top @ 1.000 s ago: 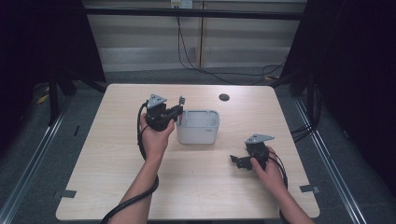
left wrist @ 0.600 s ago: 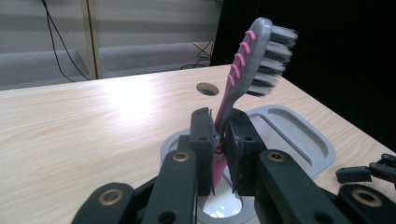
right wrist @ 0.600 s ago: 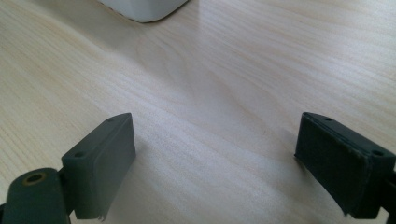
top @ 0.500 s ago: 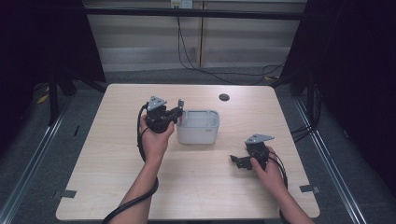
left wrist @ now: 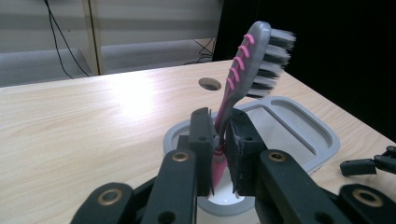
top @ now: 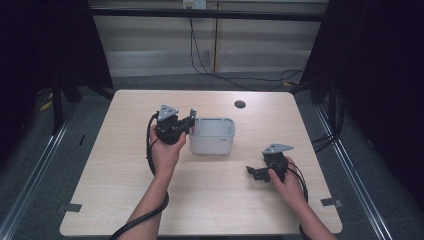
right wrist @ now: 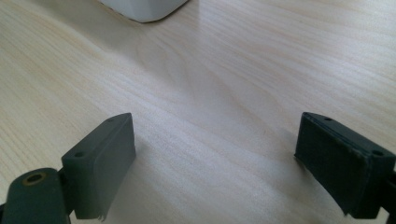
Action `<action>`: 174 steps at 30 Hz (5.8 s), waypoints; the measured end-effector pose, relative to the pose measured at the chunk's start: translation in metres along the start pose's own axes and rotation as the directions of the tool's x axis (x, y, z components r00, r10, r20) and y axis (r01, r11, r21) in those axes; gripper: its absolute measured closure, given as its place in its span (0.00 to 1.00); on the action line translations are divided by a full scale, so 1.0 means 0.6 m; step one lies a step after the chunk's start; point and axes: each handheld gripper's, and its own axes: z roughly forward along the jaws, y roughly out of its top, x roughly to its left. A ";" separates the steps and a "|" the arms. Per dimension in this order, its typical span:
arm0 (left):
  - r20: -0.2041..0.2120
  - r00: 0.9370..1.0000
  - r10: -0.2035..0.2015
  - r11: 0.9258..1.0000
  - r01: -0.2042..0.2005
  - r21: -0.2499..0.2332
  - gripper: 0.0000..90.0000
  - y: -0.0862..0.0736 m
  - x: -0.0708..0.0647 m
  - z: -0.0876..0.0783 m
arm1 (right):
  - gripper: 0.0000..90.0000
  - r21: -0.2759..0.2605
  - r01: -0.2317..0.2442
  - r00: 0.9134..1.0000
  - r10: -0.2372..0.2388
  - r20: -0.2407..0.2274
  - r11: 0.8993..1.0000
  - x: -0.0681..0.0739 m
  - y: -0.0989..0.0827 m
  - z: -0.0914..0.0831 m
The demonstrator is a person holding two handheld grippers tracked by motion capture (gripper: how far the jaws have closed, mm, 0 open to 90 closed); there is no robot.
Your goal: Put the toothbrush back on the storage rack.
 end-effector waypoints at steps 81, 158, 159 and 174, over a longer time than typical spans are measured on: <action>-0.004 0.999 0.044 0.997 -0.043 0.066 0.34 -0.024 0.033 -0.034 | 0.13 0.000 0.001 1.000 -0.001 0.000 1.000 0.000 0.000 0.000; -0.028 0.998 0.058 0.948 -0.046 0.314 0.26 -0.173 0.155 -0.123 | 0.13 0.000 0.000 1.000 0.000 0.000 1.000 0.000 0.000 0.000; -0.030 0.998 0.061 0.947 -0.048 0.319 0.26 -0.173 0.155 -0.124 | 0.13 0.000 0.000 1.000 0.000 0.000 1.000 0.000 0.000 0.000; -0.045 0.994 0.097 0.933 -0.075 0.353 0.21 -0.178 0.157 -0.128 | 0.13 0.000 0.000 1.000 0.000 0.000 1.000 0.000 0.000 0.000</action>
